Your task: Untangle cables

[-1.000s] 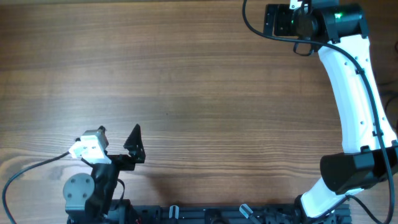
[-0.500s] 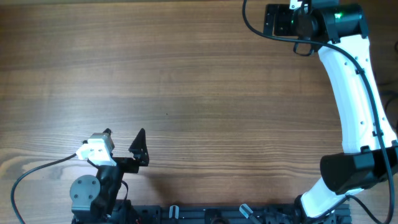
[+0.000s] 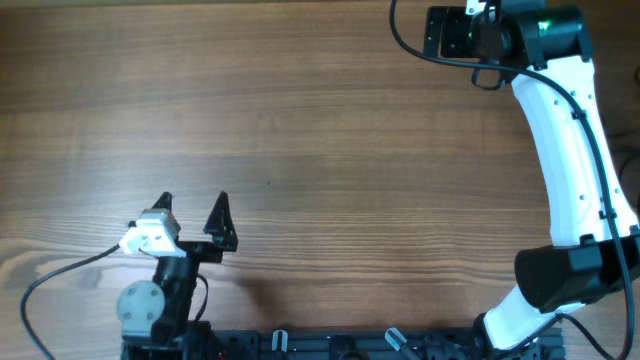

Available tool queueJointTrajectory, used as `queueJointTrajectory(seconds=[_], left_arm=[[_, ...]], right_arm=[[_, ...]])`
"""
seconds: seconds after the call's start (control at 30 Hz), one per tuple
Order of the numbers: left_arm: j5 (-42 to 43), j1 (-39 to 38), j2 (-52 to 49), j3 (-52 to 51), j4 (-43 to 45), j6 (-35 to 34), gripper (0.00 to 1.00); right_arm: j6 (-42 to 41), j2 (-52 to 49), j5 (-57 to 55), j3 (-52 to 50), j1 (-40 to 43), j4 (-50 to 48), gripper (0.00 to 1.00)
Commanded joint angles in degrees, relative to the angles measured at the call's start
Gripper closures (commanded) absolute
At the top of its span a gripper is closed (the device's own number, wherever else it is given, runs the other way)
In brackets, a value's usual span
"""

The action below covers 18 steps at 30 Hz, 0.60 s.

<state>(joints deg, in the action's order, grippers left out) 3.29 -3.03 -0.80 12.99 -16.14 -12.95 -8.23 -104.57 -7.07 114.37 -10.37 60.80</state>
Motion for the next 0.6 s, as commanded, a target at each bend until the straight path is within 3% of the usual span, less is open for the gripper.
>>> queueJointTrajectory(seconds=[0.0,0.33,0.57], left_arm=[[-1.75,-0.24,0.61,-5.77,5.81,-1.42,0.0],[-4.48,-0.24,0.61,-12.39,15.72,-1.42,0.0],[-5.53,-0.24,0.61,-12.68,13.86,-1.38,0.0]], right_arm=[[0.74,-0.66,0.74,0.15,-0.17,0.04,0.0],[0.74,-0.66,0.74,0.15,-0.17,0.02,0.0],[0.72,-0.66,0.74,0.15,-0.17,0.02,0.0]])
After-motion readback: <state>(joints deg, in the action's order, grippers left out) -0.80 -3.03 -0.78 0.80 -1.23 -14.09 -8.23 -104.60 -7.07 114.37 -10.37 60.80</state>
